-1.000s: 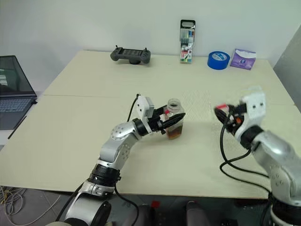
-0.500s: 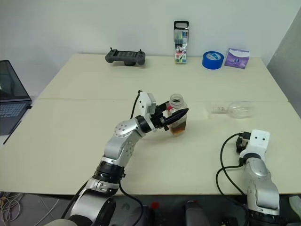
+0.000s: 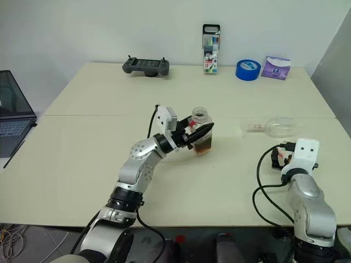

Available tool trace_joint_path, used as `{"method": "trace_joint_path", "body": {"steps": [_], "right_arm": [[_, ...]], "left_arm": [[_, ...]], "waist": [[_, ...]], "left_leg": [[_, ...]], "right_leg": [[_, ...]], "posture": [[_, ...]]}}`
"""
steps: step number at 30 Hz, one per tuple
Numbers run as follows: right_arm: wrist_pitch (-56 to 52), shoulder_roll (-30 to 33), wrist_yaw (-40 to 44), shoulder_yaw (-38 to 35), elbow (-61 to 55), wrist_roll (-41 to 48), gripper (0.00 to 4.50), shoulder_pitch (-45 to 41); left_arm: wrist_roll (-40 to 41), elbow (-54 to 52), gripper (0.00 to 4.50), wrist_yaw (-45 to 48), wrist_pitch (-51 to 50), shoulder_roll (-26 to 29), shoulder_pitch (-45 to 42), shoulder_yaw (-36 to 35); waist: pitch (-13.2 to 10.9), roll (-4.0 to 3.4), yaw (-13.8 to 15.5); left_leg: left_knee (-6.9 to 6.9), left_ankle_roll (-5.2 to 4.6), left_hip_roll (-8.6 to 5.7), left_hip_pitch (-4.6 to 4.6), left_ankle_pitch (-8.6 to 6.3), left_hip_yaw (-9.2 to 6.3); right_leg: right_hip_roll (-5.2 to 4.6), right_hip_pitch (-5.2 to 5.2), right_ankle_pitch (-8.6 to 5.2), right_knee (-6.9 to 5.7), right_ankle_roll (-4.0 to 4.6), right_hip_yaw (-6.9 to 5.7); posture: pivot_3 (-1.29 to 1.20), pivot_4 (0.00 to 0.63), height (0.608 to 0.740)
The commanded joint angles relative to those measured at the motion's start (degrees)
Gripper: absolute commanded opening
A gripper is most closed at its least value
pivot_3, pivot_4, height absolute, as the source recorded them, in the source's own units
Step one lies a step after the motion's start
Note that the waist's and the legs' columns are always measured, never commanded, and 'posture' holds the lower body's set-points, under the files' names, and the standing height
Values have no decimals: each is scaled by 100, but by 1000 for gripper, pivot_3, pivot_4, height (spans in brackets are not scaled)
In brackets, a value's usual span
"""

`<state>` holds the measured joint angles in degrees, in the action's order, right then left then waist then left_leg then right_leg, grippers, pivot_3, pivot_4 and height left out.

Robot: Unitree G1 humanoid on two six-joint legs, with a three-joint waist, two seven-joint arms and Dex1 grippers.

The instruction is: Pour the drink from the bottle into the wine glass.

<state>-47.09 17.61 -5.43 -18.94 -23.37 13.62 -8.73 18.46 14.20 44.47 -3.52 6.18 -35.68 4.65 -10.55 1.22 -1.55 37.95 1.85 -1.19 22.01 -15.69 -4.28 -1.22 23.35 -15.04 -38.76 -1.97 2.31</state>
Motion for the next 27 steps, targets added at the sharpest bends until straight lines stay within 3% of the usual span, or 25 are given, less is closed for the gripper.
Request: {"method": "trace_joint_path", "body": {"steps": [1, 8, 11, 13, 17, 23, 27], "right_arm": [[-136, 194, -159, 138, 274, -471, 4500, 104], [581, 96, 54, 491, -386, -685, 4500, -244], [352, 267, 282, 750, -728, -668, 4500, -774], [-118, 275, 790, 1036, -961, -143, 4500, -1440], [-885, 282, 2580, 2059, -1403, 1476, 4500, -2187], [-380, -246, 2697, 2529, 143, 1222, 4500, -3157], [-7, -389, 2984, 3057, 605, 951, 4500, -3466]], "left_arm": [[12, -109, 2152, -24, 153, -8, -188, -76], [-63, -90, 2152, -302, 209, 71, -223, -279], [-106, 66, 2152, -682, 279, 174, -397, -549], [-168, 298, 2152, -1141, 341, 328, -601, -865], [-212, 876, 2152, -2291, 525, 663, -1017, -1670], [-440, 1344, 2152, -2763, 593, 1261, -989, -2021], [-327, 1277, 2152, -2792, 514, 1311, -778, -2135]], "waist": [[0, 0, 3], [0, -1, -30], [0, -1, -41], [-1, -2, -58], [-1, -2, -75], [-2, -1, -16], [2, 5, 16]], "left_leg": [[0, 0, 0, 0, 0, 0], [1, 0, 0, -1, 0, 2], [0, 0, -1, -2, 0, -1], [1, 0, -1, -3, 0, 2], [-3, 0, 3, -4, 0, -14], [0, 1, 20, 12, 0, -20], [8, 2, -12, 16, 1, -18]], "right_leg": [[0, 0, 0, 0, 0, 0], [-1, 0, 0, -4, 0, 3], [2, 2, -1, -6, -1, -1], [4, 6, 0, -11, 0, 2], [19, 8, 0, -10, 0, -15], [2, 16, 0, -7, 2, -27], [-30, 15, 1, -3, 1, -21]], "posture": [[0, 150, 740], [0, 150, 740], [0, 150, 740], [0, 150, 740], [0, 150, 740], [0, 150, 740], [0, 150, 740]]}}
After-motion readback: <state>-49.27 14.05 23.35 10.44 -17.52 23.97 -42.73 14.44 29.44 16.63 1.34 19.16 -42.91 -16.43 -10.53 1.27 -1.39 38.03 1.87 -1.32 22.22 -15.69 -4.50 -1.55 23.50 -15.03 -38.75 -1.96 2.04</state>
